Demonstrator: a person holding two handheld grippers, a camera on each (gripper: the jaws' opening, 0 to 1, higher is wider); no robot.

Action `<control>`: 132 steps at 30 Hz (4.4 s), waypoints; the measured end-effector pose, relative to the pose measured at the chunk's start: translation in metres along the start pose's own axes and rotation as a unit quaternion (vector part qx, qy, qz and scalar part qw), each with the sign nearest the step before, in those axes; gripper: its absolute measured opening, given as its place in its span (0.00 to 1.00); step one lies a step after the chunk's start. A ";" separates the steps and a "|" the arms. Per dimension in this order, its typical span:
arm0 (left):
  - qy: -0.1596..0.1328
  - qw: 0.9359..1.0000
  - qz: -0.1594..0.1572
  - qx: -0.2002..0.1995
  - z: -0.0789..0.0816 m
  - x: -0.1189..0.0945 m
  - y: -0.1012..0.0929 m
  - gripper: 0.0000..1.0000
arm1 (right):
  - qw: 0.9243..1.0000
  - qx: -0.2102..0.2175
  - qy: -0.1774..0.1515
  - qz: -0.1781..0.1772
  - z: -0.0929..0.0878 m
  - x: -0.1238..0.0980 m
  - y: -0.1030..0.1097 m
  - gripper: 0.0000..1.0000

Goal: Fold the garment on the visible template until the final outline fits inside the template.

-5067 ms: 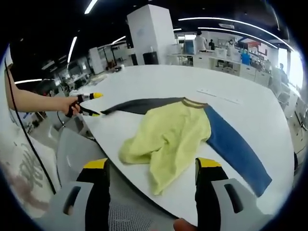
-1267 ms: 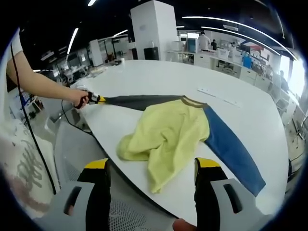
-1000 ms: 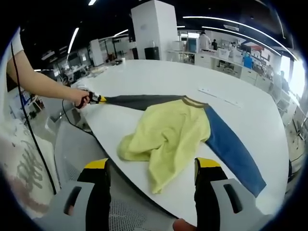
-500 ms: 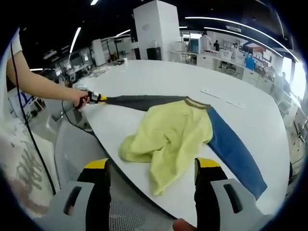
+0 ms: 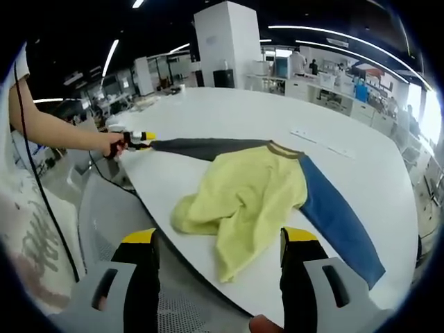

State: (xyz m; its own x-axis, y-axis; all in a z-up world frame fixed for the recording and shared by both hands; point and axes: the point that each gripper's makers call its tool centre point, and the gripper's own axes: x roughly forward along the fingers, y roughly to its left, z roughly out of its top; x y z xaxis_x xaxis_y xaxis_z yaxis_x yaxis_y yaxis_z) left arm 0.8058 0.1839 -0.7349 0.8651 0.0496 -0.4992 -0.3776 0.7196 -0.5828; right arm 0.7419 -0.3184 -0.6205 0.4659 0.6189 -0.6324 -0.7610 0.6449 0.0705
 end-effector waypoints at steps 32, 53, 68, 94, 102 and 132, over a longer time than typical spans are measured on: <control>0.015 0.952 -0.191 0.237 -0.032 -0.065 -0.204 0.99 | 1.000 0.013 -0.018 -0.002 -0.005 -0.001 -0.002 0.71; 0.058 0.930 -0.246 0.268 -0.088 -0.103 -0.249 1.00 | 1.000 0.022 -0.022 -0.001 -0.014 -0.001 -0.009 0.73; 0.100 0.924 -0.260 0.261 -0.132 -0.121 -0.246 1.00 | 0.999 0.032 -0.016 -0.003 -0.024 0.002 -0.011 0.73; 0.123 0.918 -0.273 0.260 -0.152 -0.125 -0.248 0.99 | 0.999 0.041 -0.016 -0.011 -0.030 -0.001 -0.009 0.72; 0.155 0.913 -0.272 0.262 -0.174 -0.119 -0.244 0.99 | 0.999 0.044 -0.011 -0.009 -0.029 0.004 -0.001 0.72; 0.271 0.888 -0.233 0.290 -0.234 -0.080 -0.213 0.91 | 0.992 0.109 0.057 0.011 -0.087 0.047 -0.014 0.68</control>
State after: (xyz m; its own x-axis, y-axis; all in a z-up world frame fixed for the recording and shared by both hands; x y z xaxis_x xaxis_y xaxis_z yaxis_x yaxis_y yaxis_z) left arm 0.7393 -0.1358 -0.7208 0.5375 -0.5747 -0.6171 0.3486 0.8178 -0.4579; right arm 0.7350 -0.3371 -0.7183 0.3874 0.5872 -0.7107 -0.6490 0.7212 0.2422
